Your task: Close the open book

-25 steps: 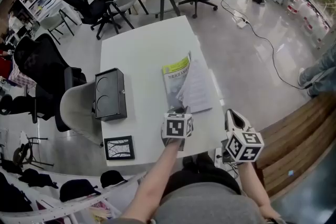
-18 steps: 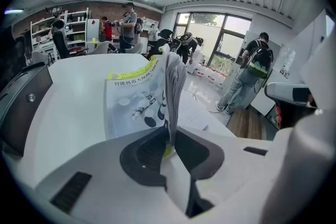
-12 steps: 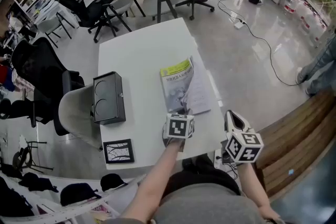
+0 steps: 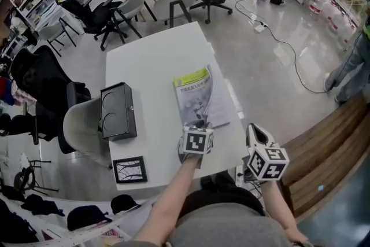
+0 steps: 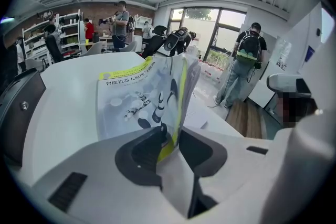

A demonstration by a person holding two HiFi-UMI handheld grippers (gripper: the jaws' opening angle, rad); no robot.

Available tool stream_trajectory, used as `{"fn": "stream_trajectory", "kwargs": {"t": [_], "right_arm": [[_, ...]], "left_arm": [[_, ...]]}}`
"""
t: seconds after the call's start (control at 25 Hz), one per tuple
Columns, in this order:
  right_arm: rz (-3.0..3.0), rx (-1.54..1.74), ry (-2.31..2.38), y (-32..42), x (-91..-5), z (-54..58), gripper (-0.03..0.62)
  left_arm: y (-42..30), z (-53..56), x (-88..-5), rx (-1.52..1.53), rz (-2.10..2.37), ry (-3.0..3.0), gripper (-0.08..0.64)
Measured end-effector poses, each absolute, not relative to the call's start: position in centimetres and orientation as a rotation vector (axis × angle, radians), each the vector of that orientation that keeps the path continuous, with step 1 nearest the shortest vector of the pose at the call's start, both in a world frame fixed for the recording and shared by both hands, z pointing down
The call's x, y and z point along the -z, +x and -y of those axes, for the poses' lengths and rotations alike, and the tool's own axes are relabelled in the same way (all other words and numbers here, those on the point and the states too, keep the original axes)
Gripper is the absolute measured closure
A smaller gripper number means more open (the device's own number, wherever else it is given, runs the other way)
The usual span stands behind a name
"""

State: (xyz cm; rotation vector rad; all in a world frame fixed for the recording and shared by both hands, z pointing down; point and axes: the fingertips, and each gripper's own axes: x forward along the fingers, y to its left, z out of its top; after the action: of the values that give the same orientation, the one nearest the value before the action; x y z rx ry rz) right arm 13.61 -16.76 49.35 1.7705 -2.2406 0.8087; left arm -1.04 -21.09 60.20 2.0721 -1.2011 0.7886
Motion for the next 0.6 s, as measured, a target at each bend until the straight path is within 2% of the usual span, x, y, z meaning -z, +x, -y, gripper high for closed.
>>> {"fn": "stream_trajectory", "kwargs": {"t": [0.6], "right_arm": [[2.248, -0.815, 1.764, 13.88, -49.58, 16.53, 0.588]], "left_arm": [[-0.22, 20.63, -60.48, -0.839, 1.161, 2.133, 0.405]]}}
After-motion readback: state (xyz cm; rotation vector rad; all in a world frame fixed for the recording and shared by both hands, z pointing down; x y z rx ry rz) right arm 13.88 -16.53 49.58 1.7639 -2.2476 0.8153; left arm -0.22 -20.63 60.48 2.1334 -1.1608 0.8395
